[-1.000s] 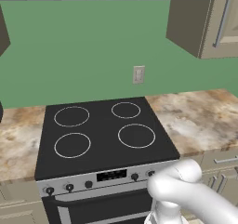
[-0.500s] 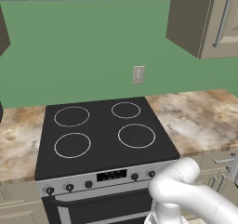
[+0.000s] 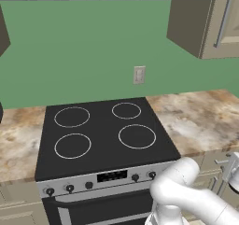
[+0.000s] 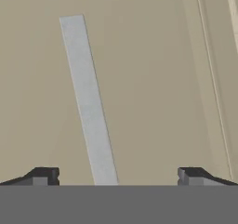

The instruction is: Take the tongs from the drawer on the right and place them on the dining counter next to the tray containing the kebab skewer.

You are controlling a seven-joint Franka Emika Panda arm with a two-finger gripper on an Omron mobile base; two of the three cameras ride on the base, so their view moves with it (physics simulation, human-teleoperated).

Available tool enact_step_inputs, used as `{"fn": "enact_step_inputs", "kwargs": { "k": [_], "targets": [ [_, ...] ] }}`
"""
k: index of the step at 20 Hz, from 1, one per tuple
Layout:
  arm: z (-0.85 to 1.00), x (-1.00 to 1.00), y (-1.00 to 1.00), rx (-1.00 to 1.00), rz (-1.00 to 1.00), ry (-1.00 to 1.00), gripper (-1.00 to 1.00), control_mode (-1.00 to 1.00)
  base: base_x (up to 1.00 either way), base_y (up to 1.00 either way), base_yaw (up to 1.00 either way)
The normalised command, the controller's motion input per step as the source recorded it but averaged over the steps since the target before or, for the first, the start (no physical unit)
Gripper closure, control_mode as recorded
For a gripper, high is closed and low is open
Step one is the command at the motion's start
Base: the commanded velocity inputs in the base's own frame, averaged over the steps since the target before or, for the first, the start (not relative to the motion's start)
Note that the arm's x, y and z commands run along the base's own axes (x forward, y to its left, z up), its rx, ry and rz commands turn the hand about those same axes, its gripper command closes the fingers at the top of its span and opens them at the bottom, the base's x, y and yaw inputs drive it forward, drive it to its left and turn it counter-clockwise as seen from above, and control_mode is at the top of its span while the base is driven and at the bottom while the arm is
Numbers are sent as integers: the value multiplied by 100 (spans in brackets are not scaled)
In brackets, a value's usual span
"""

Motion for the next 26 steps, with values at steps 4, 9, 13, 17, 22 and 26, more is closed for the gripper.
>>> {"fn": "enact_step_inputs", "kwargs": {
  "k": [4,9,13,17,22,26],
  "targets": [
    [-53,9,-1,0,0,-8,-100,-100,0,0,0],
    [-28,20,-1,0,0,-8,-100,-100,0,0,0],
    [-4,15,0,0,0,-1,100,-100,0,0,0],
    [0,1,0,0,0,0,100,-100,0,0,0],
    [0,0,0,0,0,0,100,-100,0,0,0],
    [-23,-34,0,0,0,13,100,-100,0,0,0]
  ]
}}
